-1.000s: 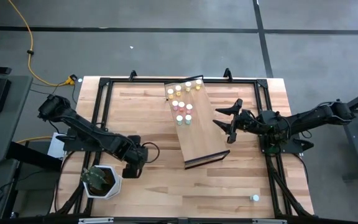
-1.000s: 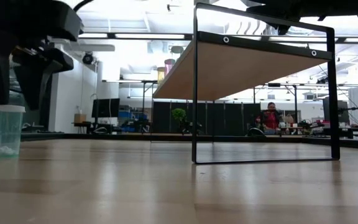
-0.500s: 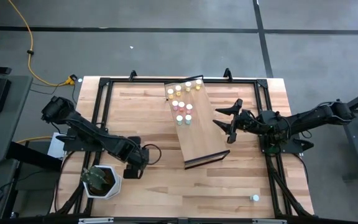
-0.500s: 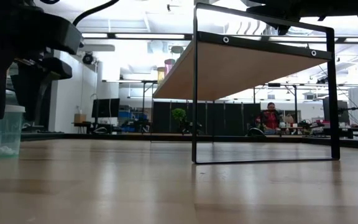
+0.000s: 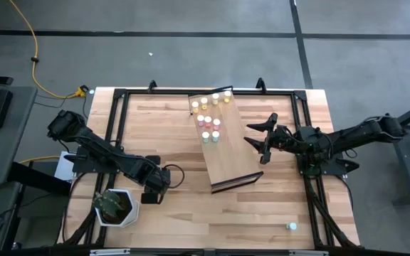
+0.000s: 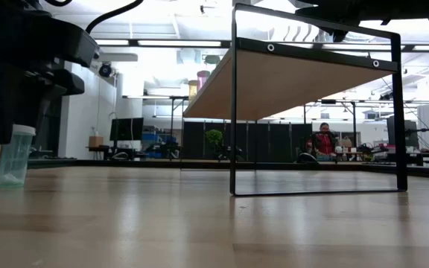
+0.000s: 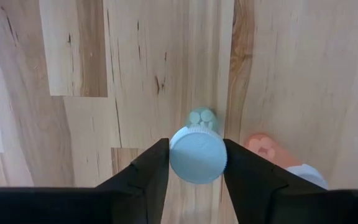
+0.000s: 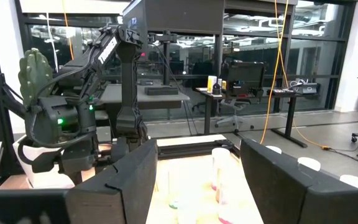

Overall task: Pick and place medicine bottles onto shelf by color
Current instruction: Put the blue pill bottle on the shelf aligned with the other blue pill bottles

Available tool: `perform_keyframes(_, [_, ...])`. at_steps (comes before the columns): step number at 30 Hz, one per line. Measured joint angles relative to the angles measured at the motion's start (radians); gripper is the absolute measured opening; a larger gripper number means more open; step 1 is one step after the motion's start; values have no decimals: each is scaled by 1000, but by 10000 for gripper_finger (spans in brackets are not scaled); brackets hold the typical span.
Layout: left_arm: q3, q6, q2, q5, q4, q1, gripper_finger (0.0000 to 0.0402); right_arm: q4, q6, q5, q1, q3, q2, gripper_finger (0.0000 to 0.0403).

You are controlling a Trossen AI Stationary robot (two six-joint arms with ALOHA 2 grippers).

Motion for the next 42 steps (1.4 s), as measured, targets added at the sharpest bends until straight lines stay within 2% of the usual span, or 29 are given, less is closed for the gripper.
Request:
perform_keyframes(11, [1,2,0,-2,6,0,115,0,0,0,0,0,0,222])
perform_keyframes(15, [46,40,-6,15,-5,0,115,0,0,0,0,0,0,222])
perform_keyframes(20, [214,119,-32,23,-85,20,115,1,0,0,0,0,0,222])
perform_keyframes(24, [418,176,-38,-62,-205,60,115,1,0,0,0,0,0,222])
perform_keyframes(27, [562,237,-24,-109,-233,110,115,2,0,0,0,0,0,222])
perform_keyframes(32, [739,377,44,-121,-259,215,115,4,0,0,0,0,0,222])
perform_keyframes(36, [826,429,129,-163,-373,292,115,4,0,0,0,0,0,222])
perform_keyframes(42, [834,514,224,-184,-414,380,115,2,0,0,0,0,0,222])
